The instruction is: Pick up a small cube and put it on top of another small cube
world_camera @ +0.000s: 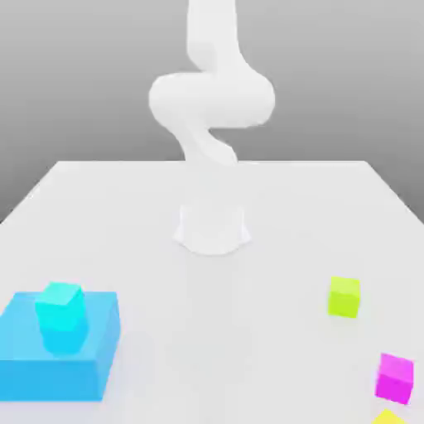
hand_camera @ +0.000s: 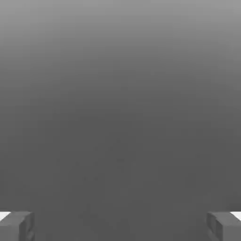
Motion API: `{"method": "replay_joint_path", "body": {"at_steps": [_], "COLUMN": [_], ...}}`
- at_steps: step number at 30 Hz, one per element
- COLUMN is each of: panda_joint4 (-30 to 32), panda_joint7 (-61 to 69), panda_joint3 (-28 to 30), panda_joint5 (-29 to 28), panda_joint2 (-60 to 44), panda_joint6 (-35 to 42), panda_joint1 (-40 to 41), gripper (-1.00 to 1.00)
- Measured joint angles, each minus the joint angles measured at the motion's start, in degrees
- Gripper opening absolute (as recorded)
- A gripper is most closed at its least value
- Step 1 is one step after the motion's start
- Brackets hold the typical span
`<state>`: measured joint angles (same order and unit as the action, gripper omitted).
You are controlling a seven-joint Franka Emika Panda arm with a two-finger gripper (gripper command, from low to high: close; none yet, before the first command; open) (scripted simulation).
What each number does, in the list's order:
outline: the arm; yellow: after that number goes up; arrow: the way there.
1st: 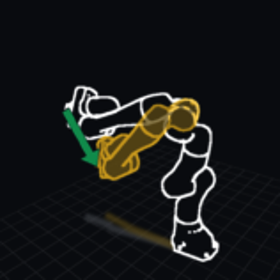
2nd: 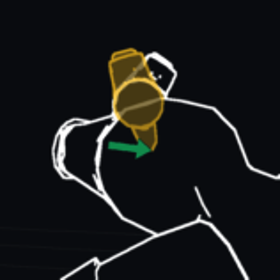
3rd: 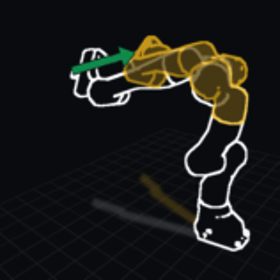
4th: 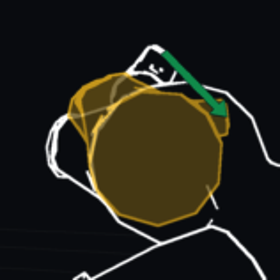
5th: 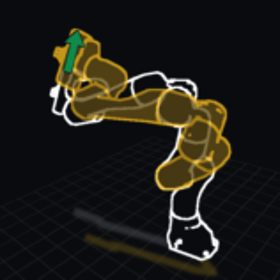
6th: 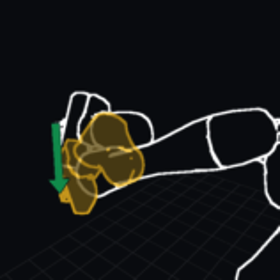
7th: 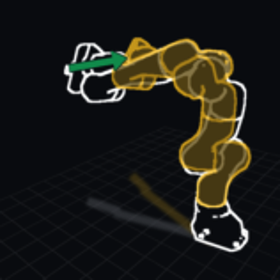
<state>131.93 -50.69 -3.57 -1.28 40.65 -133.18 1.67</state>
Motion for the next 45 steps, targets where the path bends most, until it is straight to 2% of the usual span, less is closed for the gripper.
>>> {"method": "replay_joint_path", "body": {"at_steps": [10, 17, 24, 30, 34, 35, 41, 45], "panda_joint4": [0.6, 0.92, 1.38, 2.21, 0.58, 0.01, -0.27, 1.33], "panda_joint7": [-21.61, -38.28, -52.93, -61.57, -66.38, -67.64, -68.21, -64.91], "panda_joint3": [-14.2, -20.5, -21.52, -22.45, -18.0, -16.57, -15.77, -19.91], "panda_joint5": [-7.83, -15.74, -20.83, -19.5, -23.78, -25.41, -26.15, -21.63], "panda_joint2": [-20.78, -35.63, -49.82, -60.21, -68.13, -70.2, -71.22, -65.63], "panda_joint6": [-5.67, -9.25, -13.31, -17.99, -23.34, -24.71, -25.56, -21.7], "panda_joint1": [5.39, 5.14, 0.07, -4.66, -9.1, -10.23, -10.89, -7.7], "gripper": [0.0, 0.0, 0.0, 0.0, 0.0, -1.0, -1.0, -1.0]}}
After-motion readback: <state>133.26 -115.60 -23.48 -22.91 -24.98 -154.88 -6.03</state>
